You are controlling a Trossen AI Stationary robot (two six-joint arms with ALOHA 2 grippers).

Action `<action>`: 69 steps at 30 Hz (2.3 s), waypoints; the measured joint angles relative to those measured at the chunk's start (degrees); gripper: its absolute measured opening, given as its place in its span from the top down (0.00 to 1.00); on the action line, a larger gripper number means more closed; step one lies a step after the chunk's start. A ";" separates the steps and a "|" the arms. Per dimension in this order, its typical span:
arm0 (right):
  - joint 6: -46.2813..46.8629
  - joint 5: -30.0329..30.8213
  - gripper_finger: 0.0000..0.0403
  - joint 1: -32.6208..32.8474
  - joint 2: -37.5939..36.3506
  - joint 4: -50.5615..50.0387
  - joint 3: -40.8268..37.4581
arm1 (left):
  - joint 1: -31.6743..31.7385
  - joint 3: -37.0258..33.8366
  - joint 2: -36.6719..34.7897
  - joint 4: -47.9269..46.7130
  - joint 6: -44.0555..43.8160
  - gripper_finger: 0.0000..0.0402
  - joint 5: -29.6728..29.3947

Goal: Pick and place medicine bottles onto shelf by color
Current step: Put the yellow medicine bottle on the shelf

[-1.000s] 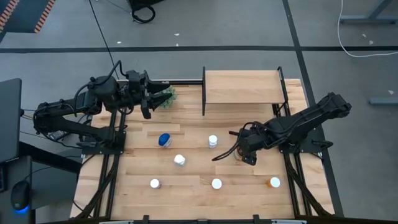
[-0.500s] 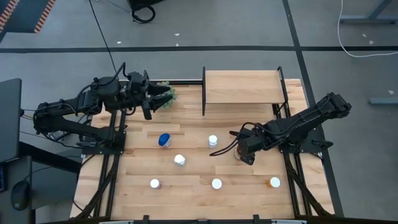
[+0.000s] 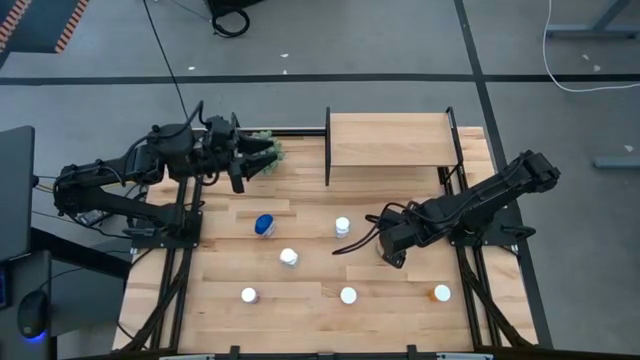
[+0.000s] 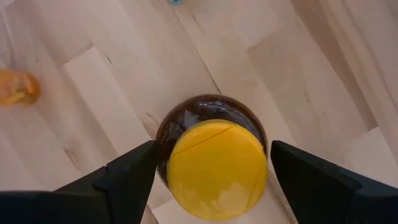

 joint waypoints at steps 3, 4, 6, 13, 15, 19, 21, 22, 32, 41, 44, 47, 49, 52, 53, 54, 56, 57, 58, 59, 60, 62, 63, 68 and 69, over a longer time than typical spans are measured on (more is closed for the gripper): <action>1.37 -0.50 0.21 0.01 0.30 0.05 0.00 | 0.00 0.00 -0.02 -0.91 -0.63 0.42 0.01; 1.71 -0.69 0.22 0.01 0.30 0.08 0.00 | -0.01 0.00 -0.02 -0.99 -0.66 0.42 0.03; 2.61 -1.24 0.26 0.01 0.30 0.03 0.00 | 0.00 0.00 -0.02 -0.93 -0.81 0.42 0.03; 2.87 -1.58 0.43 0.08 0.30 -0.19 0.00 | 0.00 0.00 -0.02 -1.18 -0.83 0.42 0.06; 2.88 -1.58 0.44 0.08 0.27 -0.21 0.00 | 0.00 0.00 -0.02 -1.23 -0.81 0.42 0.06; 3.61 -2.04 0.44 0.05 0.25 -0.86 0.53 | 0.00 0.00 -0.02 -1.41 -0.84 0.42 0.06; 3.70 -2.24 0.43 -0.11 0.23 -1.66 1.91 | 0.00 0.00 -0.02 -1.62 -0.85 0.42 0.06; 3.70 -2.24 0.42 -0.33 0.23 -2.20 2.98 | 0.00 0.00 -0.02 -1.64 -0.85 0.42 0.06; 2.03 -0.44 0.42 -6.19 0.12 -16.56 19.23 | 0.00 0.00 -0.02 -1.67 -2.91 0.43 0.06; -1.65 0.26 0.42 -18.98 0.08 -24.74 29.22 | 0.00 0.00 -0.02 -3.49 -5.04 0.43 0.62; -2.60 -1.61 0.42 -23.77 0.09 -27.08 32.38 | -0.04 0.00 -0.02 -5.02 -5.13 0.43 0.66; -4.17 -2.67 0.42 -28.35 0.01 -27.86 35.43 | -0.02 0.00 -0.02 -6.30 -5.36 0.43 1.63; -5.11 -2.78 0.42 -31.46 0.12 -27.72 37.65 | -0.02 0.00 -0.02 -6.96 -5.50 0.43 2.43; -6.36 -1.88 0.42 -36.19 0.01 -27.54 39.85 | -0.02 0.00 -0.02 -8.09 -6.73 0.43 4.25; -6.98 -0.98 0.42 -37.78 0.01 -27.71 40.07 | -0.02 0.00 -0.02 -8.49 -6.84 0.43 4.56; -7.79 -0.26 0.42 -39.50 0.06 -27.73 40.14 | -0.02 0.00 -0.02 -8.67 -6.84 0.43 4.84; -9.63 0.57 0.42 -43.03 0.08 -27.70 40.15 | -0.02 0.00 -0.02 -8.92 -6.84 0.43 5.51; -10.67 0.77 0.42 -44.81 0.08 -27.69 40.01 | -0.02 0.00 -0.02 -8.96 -6.87 0.43 6.04; -11.68 0.82 0.42 -46.66 0.08 -27.73 39.79 | -0.02 0.00 -0.02 -8.98 -6.87 0.43 6.50; -12.69 0.82 0.42 -48.41 0.11 -27.76 39.63 | -0.02 0.00 -0.01 -8.98 -6.88 0.43 6.82; -13.67 0.82 0.42 -50.08 0.14 -27.75 39.58 | -0.02 0.00 -0.01 -8.96 -6.89 0.43 7.21; -15.43 0.82 0.42 -53.39 0.12 -27.71 39.62 | -0.02 0.00 -0.02 -8.97 -6.93 0.43 8.48; -16.38 0.82 0.42 -55.13 0.12 -27.75 39.79 | -0.02 0.00 -0.02 -8.99 -7.00 0.43 8.95; -21.64 2.23 0.42 -63.56 0.11 -27.72 40.35 | -0.02 0.00 -0.02 -8.98 -7.65 0.43 9.70; -22.67 2.46 0.42 -65.31 0.12 -27.69 40.35 | -0.02 0.00 -0.02 -8.97 -7.66 0.43 9.72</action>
